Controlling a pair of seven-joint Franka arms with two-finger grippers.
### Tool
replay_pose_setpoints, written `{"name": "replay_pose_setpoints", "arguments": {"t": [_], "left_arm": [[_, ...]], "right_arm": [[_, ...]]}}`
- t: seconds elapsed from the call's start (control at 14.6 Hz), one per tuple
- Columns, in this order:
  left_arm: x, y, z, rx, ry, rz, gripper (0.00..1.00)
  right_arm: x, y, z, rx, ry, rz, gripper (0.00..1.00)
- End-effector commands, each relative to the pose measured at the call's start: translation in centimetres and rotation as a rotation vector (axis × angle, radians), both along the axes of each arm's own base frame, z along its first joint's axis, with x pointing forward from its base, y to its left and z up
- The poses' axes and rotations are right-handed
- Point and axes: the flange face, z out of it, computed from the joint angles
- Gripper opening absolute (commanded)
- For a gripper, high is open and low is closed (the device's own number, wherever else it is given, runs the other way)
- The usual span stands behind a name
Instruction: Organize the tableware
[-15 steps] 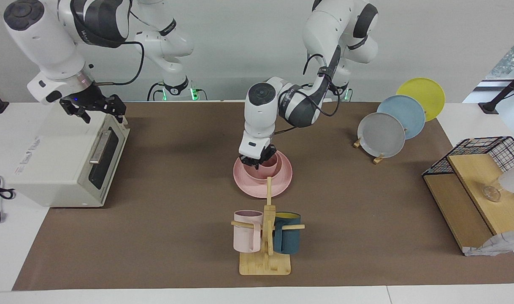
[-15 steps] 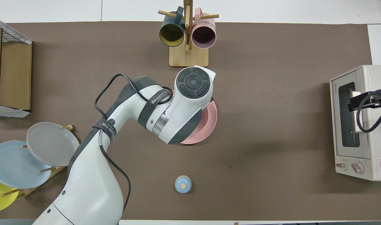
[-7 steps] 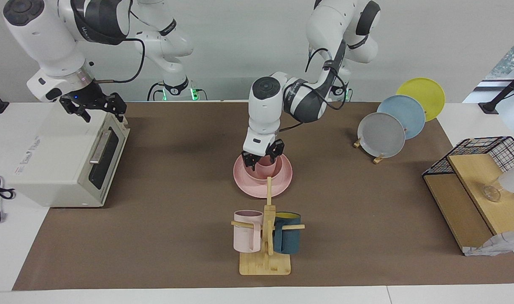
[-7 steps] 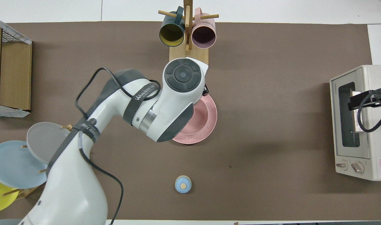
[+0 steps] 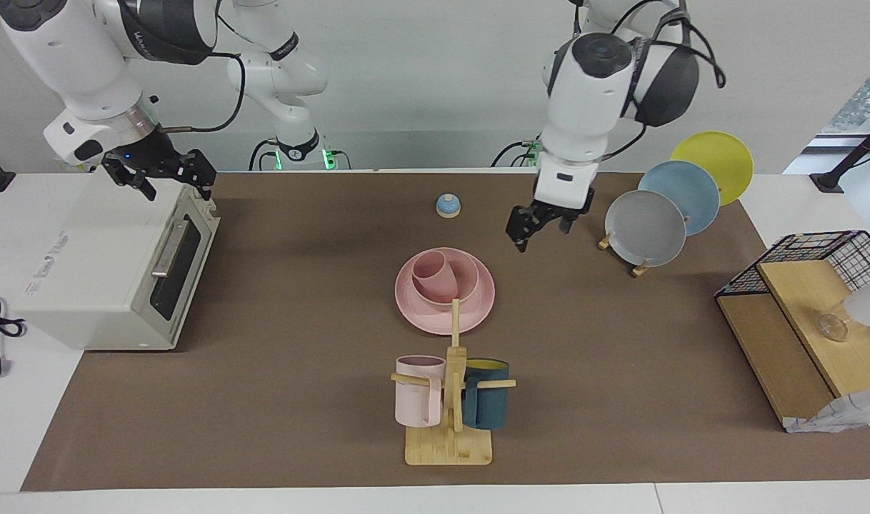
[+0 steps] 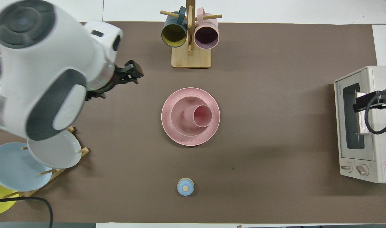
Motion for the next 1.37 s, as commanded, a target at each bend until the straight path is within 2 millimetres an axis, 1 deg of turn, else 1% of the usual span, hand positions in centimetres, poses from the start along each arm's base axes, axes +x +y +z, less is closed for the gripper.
{"name": "replay_pose_setpoints", "arguments": {"t": [0.0,0.07,0.14,0.21,0.27,0.55,0.68,0.82,0.89,0.96,1.03,1.16,1.3], "left_arm": [[-1.0,8.5,3.4,-0.033,0.039,-0.065,1.00],[-1.0,11.2,3.9,-0.030,0.051,-0.095,1.00],[-1.0,13.4,4.3,-0.029,0.060,-0.125,1.00],[-1.1,15.2,4.4,-0.029,0.071,-0.144,1.00],[-1.2,16.0,4.4,-0.029,0.074,-0.164,1.00],[-1.3,16.4,4.8,-0.030,0.063,-0.170,1.00],[-1.2,17.3,4.8,-0.030,0.065,-0.157,1.00],[-1.3,17.9,4.9,-0.029,0.067,-0.189,1.00],[-1.5,19.3,5.2,-0.030,0.062,-0.204,1.00],[-1.8,20.3,5.2,-0.032,0.073,-0.226,1.00],[-2.4,20.9,5.1,-0.033,0.087,-0.248,1.00],[-3.8,21.1,4.4,-0.029,0.095,-0.263,1.00],[-4.4,20.8,3.8,-0.026,0.080,-0.271,1.00]], "right_arm": [[-0.4,0.2,0.4,0.014,0.002,-0.018,1.00],[-0.4,0.2,0.4,0.014,0.003,-0.018,1.00],[-0.4,0.2,0.3,0.014,0.005,-0.017,1.00],[-0.4,0.2,0.4,0.014,0.003,-0.018,1.00],[-0.4,0.2,0.4,0.014,0.002,-0.018,1.00],[-0.4,0.2,0.4,0.016,0.003,-0.018,1.00],[-0.4,0.2,0.4,0.014,0.003,-0.017,1.00],[-0.4,0.2,0.4,0.014,0.003,-0.018,1.00],[-0.4,0.2,0.4,0.014,0.003,-0.018,1.00],[-0.4,0.2,0.4,0.016,0.003,-0.018,1.00],[-0.4,0.2,0.4,0.014,0.003,-0.018,1.00],[-0.4,0.2,0.4,0.014,0.003,-0.018,1.00],[-0.4,0.2,0.4,0.014,0.003,-0.018,1.00]]}}
